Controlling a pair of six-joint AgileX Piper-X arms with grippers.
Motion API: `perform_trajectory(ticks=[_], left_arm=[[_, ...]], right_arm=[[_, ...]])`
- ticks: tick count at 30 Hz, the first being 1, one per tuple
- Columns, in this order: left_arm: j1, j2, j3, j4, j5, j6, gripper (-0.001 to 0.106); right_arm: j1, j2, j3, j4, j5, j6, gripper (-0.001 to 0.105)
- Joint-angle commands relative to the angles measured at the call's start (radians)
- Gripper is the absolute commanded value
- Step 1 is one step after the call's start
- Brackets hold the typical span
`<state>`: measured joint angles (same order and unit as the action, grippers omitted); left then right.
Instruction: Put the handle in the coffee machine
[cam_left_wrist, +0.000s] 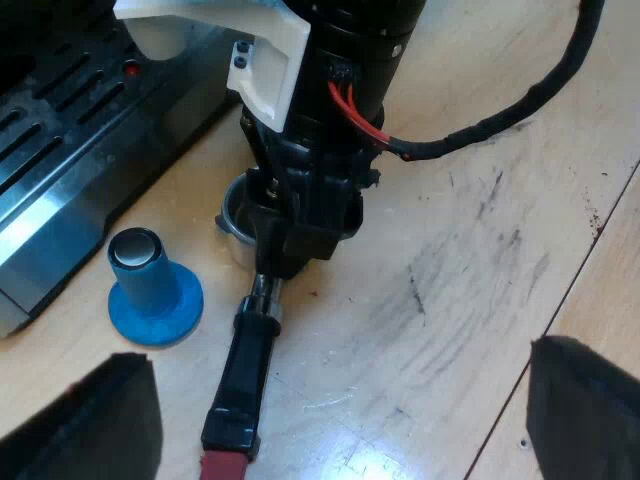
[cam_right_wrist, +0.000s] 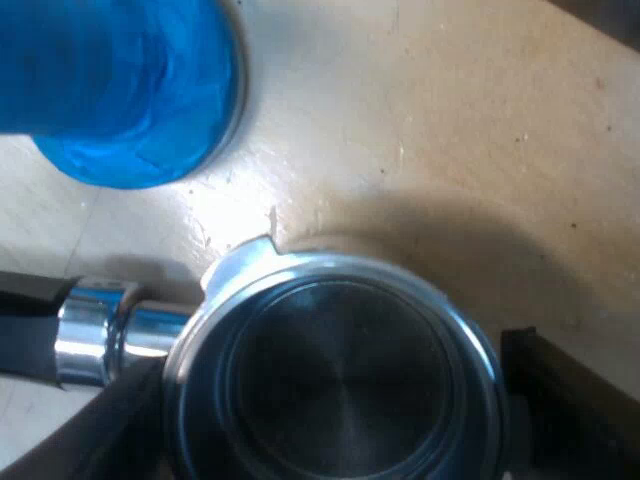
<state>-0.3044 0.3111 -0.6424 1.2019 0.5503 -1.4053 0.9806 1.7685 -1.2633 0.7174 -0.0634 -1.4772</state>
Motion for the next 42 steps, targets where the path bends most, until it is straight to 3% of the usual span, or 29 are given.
perform_trajectory(ticks=[1, 6, 13, 15, 17, 23, 29, 37, 42], left_arm=[[-0.003, -0.003, -0.006, 0.0, 0.009, -0.011, 0.076], [-0.003, -0.003, -0.006, 0.002, 0.009, -0.011, 0.076], [-0.003, -0.003, -0.006, 0.005, 0.009, -0.004, 0.076], [-0.003, -0.003, -0.006, 0.005, 0.009, 0.025, 0.076], [-0.003, -0.003, -0.006, 0.005, 0.018, 0.098, 0.076], [-0.003, -0.003, -0.006, 0.005, 0.022, 0.18, 0.076], [-0.003, -0.001, -0.006, 0.005, 0.022, 0.229, 0.076], [-0.003, 0.045, 0.006, 0.005, 0.03, 0.237, 0.076], [-0.003, 0.12, 0.041, 0.0, 0.036, 0.319, 0.076]], right_arm=[[0.001, -0.013, -0.002, 0.03, -0.01, 0.013, 0.0], [0.001, -0.041, -0.002, 0.029, -0.01, 0.064, 0.0], [0.001, -0.11, -0.002, 0.033, -0.01, 0.06, 0.0], [0.001, -0.126, -0.002, 0.041, -0.01, 0.061, 0.0], [0.001, -0.151, -0.002, 0.067, -0.008, 0.052, 0.0], [0.001, -0.206, -0.006, 0.137, -0.008, 0.038, 0.0], [0.001, -0.251, -0.039, 0.193, -0.008, 0.038, 0.0], [0.001, -0.291, -0.07, 0.209, -0.008, 0.022, 0.0], [0.001, -0.309, -0.101, 0.254, -0.016, 0.016, 0.0]])
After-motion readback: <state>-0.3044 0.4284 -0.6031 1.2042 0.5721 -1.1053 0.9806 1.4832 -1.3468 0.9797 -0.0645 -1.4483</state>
